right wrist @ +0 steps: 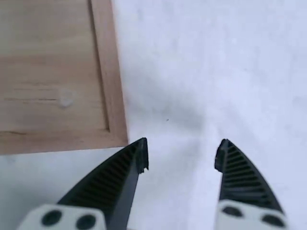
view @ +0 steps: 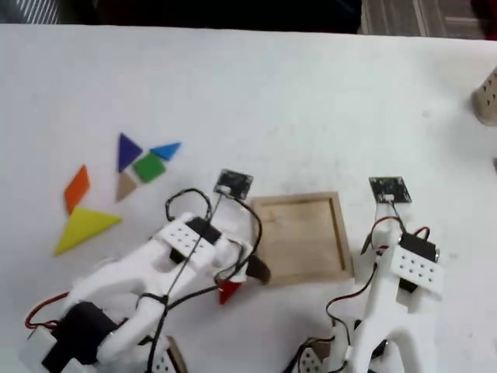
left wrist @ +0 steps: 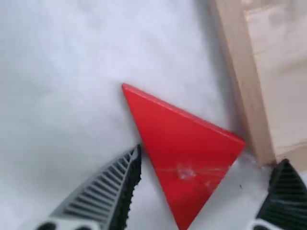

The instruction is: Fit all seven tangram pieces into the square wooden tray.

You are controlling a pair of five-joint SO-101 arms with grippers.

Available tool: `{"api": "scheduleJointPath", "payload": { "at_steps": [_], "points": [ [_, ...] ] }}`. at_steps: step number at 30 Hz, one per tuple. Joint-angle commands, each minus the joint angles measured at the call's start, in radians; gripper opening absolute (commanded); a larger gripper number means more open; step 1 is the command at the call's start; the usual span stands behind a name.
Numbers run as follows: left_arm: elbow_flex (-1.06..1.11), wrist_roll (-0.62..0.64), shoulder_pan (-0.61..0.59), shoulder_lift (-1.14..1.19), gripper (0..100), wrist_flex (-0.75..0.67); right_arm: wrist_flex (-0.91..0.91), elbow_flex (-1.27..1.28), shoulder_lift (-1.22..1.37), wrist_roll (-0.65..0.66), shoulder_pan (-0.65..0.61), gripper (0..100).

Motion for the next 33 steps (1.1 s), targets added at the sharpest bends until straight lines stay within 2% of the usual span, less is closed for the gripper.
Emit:
{"api": "scheduleJointPath", "payload": {
  "at_steps": [1,6,9,16,18,24,33],
  "points": [
    [-0.003,-0.006,0.035,-0.002,40,-0.02,-0.012,-0.006,-0.018,0.014,-0.018,21.9],
    [-0.009,0.048,-0.025,-0.001,40,-0.029,-0.012,-0.006,-0.018,0.014,-0.018,21.9],
    [-0.003,0.018,-0.064,-0.001,40,-0.023,-0.012,-0.006,-0.018,0.014,-0.018,21.9],
    [-0.002,0.003,-0.07,-0.001,40,-0.008,-0.012,-0.006,-0.018,0.011,-0.016,21.8],
    [-0.002,-0.038,-0.091,-0.001,40,-0.008,-0.012,-0.006,-0.018,0.011,-0.016,21.7],
    [0.0,-0.169,-0.111,-0.001,30,-0.006,-0.012,-0.006,-0.018,0.011,-0.016,21.7],
    [-0.003,-0.178,-0.105,-0.001,36,0.021,-0.012,0.003,-0.018,0.015,-0.016,21.9]
  ]
}}
